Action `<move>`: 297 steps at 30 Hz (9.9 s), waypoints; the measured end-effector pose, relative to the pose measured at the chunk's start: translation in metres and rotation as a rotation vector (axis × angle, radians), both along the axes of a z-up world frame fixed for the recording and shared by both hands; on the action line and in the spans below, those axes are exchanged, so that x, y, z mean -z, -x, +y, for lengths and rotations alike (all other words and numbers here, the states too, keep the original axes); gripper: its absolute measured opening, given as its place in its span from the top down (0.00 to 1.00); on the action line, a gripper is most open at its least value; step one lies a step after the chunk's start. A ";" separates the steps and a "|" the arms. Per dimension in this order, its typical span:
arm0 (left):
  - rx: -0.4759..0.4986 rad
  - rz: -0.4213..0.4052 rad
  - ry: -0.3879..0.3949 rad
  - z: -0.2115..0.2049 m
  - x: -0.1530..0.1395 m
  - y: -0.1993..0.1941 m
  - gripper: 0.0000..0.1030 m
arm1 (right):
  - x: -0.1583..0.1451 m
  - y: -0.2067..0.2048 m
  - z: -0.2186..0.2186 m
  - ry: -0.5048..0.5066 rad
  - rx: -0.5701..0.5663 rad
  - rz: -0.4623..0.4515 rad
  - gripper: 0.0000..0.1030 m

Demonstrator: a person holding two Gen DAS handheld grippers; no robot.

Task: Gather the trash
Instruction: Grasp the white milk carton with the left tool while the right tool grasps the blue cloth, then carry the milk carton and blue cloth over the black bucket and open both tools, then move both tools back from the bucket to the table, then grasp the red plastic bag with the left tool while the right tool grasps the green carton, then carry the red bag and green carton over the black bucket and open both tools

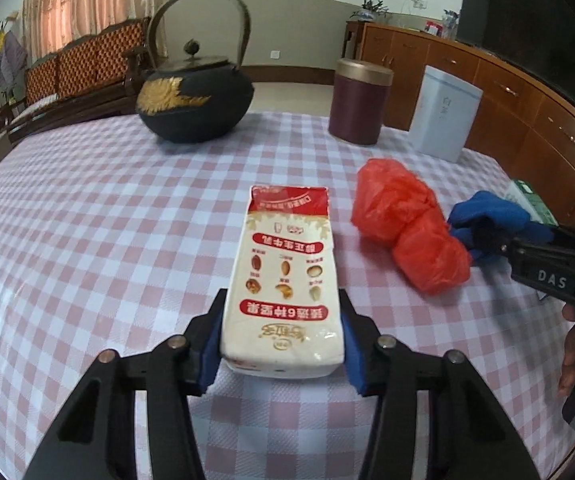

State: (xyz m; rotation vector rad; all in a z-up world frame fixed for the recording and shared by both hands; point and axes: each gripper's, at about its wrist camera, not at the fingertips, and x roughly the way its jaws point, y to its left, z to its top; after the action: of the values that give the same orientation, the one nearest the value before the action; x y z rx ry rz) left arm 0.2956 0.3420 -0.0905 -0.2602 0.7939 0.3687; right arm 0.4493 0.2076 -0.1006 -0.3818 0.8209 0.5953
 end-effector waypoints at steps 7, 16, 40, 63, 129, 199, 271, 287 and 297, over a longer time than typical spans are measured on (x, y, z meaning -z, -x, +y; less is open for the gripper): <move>-0.001 -0.039 -0.022 -0.005 -0.014 0.011 0.50 | -0.008 0.006 -0.008 -0.027 -0.041 0.009 0.78; -0.001 -0.058 -0.019 -0.002 -0.020 0.020 0.50 | -0.022 0.012 -0.021 -0.081 -0.024 -0.005 0.78; 0.089 -0.130 -0.052 -0.075 -0.069 0.090 0.51 | -0.092 0.130 -0.114 -0.159 0.013 -0.149 0.78; 0.313 -0.200 -0.059 -0.203 -0.097 0.116 0.50 | -0.116 0.203 -0.256 -0.207 0.211 -0.197 0.78; 0.869 0.263 0.042 -0.542 0.112 0.015 0.21 | 0.138 0.164 -0.581 0.094 0.553 0.124 0.17; 0.040 -0.113 -0.138 -0.169 -0.061 0.145 0.06 | -0.059 0.177 -0.221 -0.082 0.133 -0.142 0.00; 0.120 -0.100 -0.033 -0.102 -0.072 0.046 0.76 | -0.068 0.097 -0.140 -0.119 0.038 -0.098 0.62; 0.226 -0.175 -0.043 -0.169 -0.109 0.095 0.76 | -0.107 0.182 -0.224 -0.159 0.119 -0.155 0.62; 0.336 -0.200 -0.051 -0.229 -0.116 0.110 0.76 | -0.115 0.213 -0.290 -0.165 0.225 -0.183 0.62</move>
State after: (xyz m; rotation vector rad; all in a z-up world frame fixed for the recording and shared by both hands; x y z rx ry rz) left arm 0.1853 0.1128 0.0251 -0.1100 0.6165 0.0450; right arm 0.2365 -0.0823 0.0146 -0.1860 0.6240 0.4078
